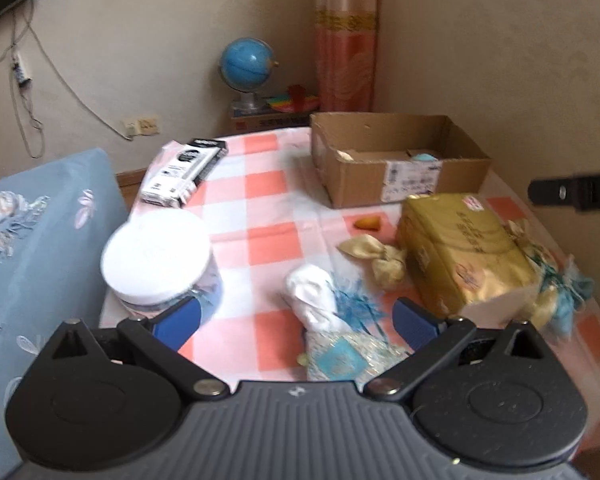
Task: Organize soft objects
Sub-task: 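Move both grippers back down to the remaining objects on the table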
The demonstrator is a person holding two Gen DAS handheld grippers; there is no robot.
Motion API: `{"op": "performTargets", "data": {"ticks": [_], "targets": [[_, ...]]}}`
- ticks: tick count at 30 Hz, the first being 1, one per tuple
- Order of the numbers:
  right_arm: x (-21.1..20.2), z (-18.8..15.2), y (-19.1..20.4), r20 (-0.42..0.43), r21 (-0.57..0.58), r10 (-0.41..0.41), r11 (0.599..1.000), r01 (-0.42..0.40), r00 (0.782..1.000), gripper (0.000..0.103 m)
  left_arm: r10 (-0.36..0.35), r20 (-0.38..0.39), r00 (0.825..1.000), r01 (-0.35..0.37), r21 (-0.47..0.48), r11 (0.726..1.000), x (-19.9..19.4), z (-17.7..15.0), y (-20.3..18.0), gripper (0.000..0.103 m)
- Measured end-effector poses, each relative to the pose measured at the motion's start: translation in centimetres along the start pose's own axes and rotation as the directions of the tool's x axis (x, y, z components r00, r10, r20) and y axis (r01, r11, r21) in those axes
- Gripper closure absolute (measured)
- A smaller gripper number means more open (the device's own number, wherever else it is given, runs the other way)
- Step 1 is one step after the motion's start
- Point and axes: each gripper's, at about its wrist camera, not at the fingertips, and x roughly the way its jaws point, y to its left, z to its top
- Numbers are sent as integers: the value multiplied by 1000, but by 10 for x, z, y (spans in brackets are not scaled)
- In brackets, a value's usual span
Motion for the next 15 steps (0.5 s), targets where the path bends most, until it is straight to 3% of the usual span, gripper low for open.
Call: {"op": "performTargets", "data": {"ticks": [15], "targets": [[-11, -83, -23, -118, 51, -58, 997, 65, 991, 0, -54, -73, 996, 57, 41, 998, 28, -15, -18, 1]]}}
